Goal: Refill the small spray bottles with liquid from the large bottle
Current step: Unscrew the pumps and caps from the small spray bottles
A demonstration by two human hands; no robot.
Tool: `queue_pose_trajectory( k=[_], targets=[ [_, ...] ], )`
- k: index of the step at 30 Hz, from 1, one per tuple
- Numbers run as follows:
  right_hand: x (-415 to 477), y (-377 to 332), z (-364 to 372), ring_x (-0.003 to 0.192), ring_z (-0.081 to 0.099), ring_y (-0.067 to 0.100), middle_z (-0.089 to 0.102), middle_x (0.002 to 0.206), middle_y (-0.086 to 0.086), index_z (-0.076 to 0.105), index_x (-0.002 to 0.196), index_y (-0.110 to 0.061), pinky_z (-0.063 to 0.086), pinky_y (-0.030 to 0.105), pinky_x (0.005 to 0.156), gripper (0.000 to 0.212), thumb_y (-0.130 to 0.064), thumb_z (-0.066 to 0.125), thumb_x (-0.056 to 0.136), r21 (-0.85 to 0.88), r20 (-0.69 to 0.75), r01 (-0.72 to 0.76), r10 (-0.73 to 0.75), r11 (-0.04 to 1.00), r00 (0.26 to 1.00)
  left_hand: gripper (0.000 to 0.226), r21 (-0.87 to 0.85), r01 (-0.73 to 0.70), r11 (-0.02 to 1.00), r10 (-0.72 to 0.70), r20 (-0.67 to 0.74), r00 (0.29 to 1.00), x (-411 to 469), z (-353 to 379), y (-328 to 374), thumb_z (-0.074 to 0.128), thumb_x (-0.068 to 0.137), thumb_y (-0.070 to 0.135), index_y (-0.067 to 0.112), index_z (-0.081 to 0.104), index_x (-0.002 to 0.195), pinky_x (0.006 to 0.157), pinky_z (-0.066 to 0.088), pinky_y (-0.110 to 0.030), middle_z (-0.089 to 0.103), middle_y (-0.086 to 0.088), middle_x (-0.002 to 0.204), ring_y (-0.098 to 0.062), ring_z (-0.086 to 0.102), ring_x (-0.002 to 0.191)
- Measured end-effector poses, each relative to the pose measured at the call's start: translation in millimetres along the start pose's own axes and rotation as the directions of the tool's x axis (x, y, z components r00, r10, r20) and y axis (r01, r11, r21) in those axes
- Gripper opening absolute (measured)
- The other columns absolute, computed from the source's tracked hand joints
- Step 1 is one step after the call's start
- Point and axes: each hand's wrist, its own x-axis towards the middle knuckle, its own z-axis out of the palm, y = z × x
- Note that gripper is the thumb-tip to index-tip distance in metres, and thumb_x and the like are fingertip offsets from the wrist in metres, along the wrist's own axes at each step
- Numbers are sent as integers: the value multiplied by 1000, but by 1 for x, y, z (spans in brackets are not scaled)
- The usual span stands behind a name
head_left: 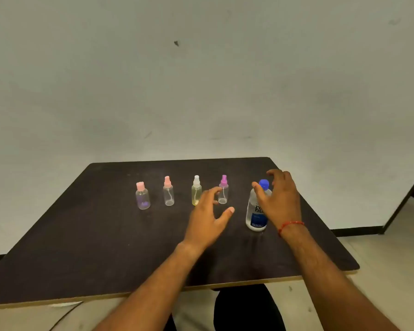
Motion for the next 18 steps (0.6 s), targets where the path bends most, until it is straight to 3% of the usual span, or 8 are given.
queue_pose_trajectory(
  k=[3,6,9,11,18],
  targets=[
    [16,12,-1,100,59,21,59,114,6,56,119,-16,50,29,80,50,-50,69,84,-76,80,-86,92,993,993,77,-67,103,992,-96,99,990,11,37,7,76,81,52,35,38,146,101,50,-31,47,12,145,-6,53,124],
    [26,17,-1,83,59,15,65,97,3,64,102,-17,45,24,70,40,-51,71,82,-124,151,-90,109,988,983,89,-80,138,987,-121,189,974,21,72,12,77,75,62,36,35,148,106,49,-36,46,10,149,-9,50,130],
    [35,18,-3,75,59,14,64,82,-2,66,91,-18,46,24,66,35,-51,73,79,-157,201,-75,107,985,974,77,-146,146,978,-113,211,971,29,92,13,81,70,60,46,41,134,93,57,-35,63,15,124,-4,62,111],
    [41,20,-3,73,59,15,63,77,-2,66,87,-17,47,25,67,32,-47,74,80,-174,242,-60,102,983,965,70,-145,158,977,-133,166,977,36,99,12,84,70,54,42,46,129,87,59,-33,68,15,111,-4,66,100],
    [51,22,-8,87,59,17,65,98,0,68,94,-17,52,31,82,10,-22,69,86,-124,393,19,32,992,919,67,-115,126,985,-110,139,984,43,101,5,85,70,51,33,53,126,83,59,-29,70,13,103,-6,68,94]
  ],
)
